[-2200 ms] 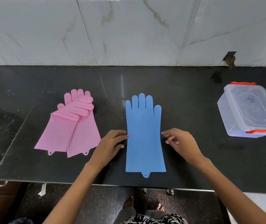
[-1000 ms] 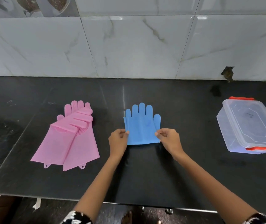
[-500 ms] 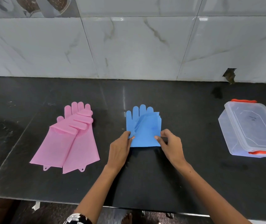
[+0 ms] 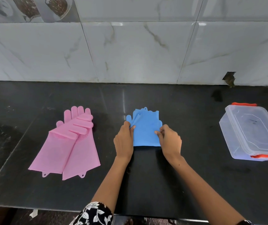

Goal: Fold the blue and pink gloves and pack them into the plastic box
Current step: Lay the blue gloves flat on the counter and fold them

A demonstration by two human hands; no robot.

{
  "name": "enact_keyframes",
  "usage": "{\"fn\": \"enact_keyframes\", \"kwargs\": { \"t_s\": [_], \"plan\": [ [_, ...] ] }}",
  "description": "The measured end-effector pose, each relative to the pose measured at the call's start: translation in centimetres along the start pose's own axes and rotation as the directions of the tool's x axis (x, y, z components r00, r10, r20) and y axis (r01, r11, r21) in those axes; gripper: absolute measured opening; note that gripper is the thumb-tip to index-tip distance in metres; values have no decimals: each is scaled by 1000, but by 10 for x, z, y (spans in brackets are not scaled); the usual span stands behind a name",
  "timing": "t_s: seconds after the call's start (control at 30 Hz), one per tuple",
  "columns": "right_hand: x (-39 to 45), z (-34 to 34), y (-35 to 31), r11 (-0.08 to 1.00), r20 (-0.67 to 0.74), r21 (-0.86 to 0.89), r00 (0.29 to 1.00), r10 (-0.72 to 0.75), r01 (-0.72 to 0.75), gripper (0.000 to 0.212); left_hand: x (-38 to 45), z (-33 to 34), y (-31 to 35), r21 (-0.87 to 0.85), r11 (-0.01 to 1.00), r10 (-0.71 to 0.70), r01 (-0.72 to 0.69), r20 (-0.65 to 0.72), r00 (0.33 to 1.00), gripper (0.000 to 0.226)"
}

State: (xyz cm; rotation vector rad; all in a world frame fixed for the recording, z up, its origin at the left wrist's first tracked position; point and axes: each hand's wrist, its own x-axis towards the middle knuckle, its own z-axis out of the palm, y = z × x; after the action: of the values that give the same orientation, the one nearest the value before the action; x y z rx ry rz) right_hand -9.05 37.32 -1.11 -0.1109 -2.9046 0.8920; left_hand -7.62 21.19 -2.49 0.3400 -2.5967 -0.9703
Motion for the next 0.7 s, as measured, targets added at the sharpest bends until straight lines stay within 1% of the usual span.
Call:
{"fn": "enact_keyframes", "kwargs": {
  "t_s": [0.1, 0.2, 0.27, 0.33, 0.37, 0.4, 0.43, 0.47, 0.5, 0.53, 0.57, 0.6, 0.63, 0.67, 0.7],
  "plan": [
    [1, 6, 1, 999, -17, -5, 999, 34, -34, 21, 0, 9, -3, 108, 990, -86, 87, -16, 996, 24],
    [2, 10, 3, 998, -25, -41, 999, 40, -41, 20, -1, 14, -6, 135, 979, -151, 154, -31, 988, 23],
    [2, 12, 5, 996, -36, -81, 999, 24, -27, 20, -1, 15, -6, 191, 971, -136, 143, -51, 989, 22],
    [3, 14, 7, 990, -60, -137, 998, -23, 15, 20, 0, 17, -7, 278, 954, -99, 113, -63, 993, 23],
    [3, 15, 8, 985, -75, -167, 996, -57, 44, 22, 2, 17, -7, 290, 951, -87, 106, -80, 993, 24],
    [4, 16, 9, 978, -85, -194, 992, -92, 74, 25, 3, 16, -7, 286, 953, -74, 96, -88, 993, 31],
    [5, 16, 9, 971, -85, -213, 988, -128, 108, 33, 5, 17, -8, 302, 952, -24, 46, -76, 997, 41],
    [7, 16, 9, 960, -71, -231, 981, -179, 159, 42, 6, 17, -9, 351, 933, 93, -75, -35, 995, 51],
    [8, 15, 9, 934, -39, -263, 965, -259, 240, 49, 7, 17, -12, 407, 882, 244, -237, 35, 969, 57],
    [10, 14, 9, 884, 15, -310, 932, -363, 349, 55, 9, 17, -15, 429, 816, 380, -388, 109, 919, 59],
    [13, 14, 8, 811, 87, -355, 880, -467, 466, 59, 12, 17, -18, 423, 761, 472, -492, 160, 867, 58],
    [16, 14, 8, 733, 172, -378, 820, -545, 566, 63, 15, 16, -20, 417, 725, 515, -547, 198, 834, 55],
    [20, 15, 8, 676, 258, -377, 773, -580, 633, 63, 18, 14, -22, 425, 705, 519, -568, 237, 821, 53],
    [23, 16, 8, 651, 334, -368, 748, -574, 664, 59, 20, 12, -23, 434, 700, 496, -567, 277, 823, 51],
    [26, 17, 10, 655, 389, -360, 745, -541, 664, 55, 21, 12, -25, 425, 710, 460, -561, 323, 827, 50]
  ]
}}
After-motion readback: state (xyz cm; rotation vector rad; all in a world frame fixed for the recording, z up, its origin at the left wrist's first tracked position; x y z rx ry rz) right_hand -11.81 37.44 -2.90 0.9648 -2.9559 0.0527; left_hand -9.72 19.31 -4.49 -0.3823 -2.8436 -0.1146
